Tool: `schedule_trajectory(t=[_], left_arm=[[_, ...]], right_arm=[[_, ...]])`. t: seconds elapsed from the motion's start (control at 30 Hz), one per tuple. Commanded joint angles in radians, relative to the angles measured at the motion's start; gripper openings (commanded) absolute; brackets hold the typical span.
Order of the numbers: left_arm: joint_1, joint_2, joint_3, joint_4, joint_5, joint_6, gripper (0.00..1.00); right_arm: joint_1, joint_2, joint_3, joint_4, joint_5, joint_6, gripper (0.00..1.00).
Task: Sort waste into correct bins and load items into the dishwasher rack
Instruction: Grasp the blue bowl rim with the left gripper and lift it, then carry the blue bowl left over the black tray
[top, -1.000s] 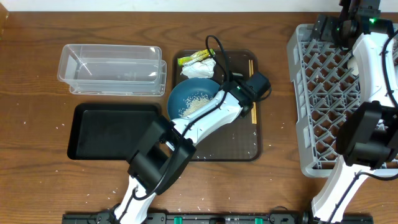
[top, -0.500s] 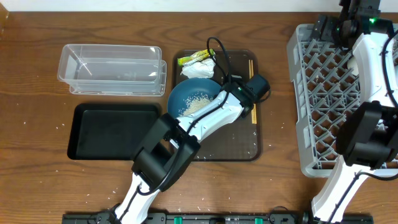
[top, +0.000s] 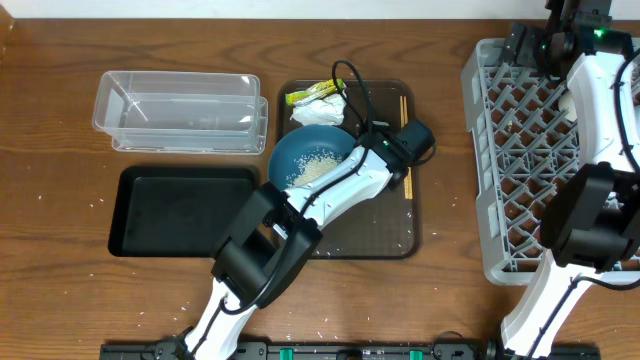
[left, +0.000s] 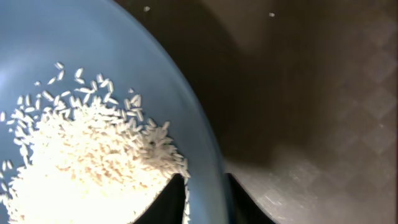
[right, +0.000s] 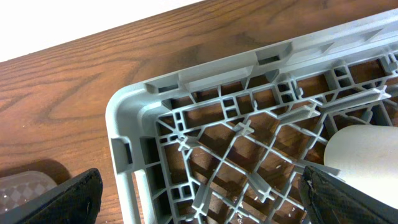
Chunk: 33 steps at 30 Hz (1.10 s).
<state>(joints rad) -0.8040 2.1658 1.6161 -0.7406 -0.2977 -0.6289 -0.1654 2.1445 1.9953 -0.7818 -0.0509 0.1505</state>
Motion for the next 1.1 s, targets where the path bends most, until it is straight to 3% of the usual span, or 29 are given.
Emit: schedule_trajectory(t=[0.0,0.07,0.4,0.8,1.07], left_arm=[[0.005,-0.045,0.015,-0.013,-0.029,0.003,0.12],[0.004,-0.045,0.015,-0.019,-0.029,0.003,0.06],[-0.014,-0.080,0.015,-0.048,-0.029,0.003,0.06],[-0.012,-0.314,0.015,-0.166,-0.029,-0.001,0.06],[0.045,-0.437,0.015,-0.243,-0.010,-0.132,0.06]], right_arm=[[0.003,-0.011,0.000,0.000,0.010,-0.010,0.99],[0.003,-0.011,0.000,0.000,0.010,-0.010,0.99],[0.003,-0.011,0.000,0.000,0.010,-0.010,0.99],[0.003,-0.011,0.000,0.000,0.010,-0.010,0.99],[0.003,-0.011,0.000,0.000,0.010,-0.010,0.99]])
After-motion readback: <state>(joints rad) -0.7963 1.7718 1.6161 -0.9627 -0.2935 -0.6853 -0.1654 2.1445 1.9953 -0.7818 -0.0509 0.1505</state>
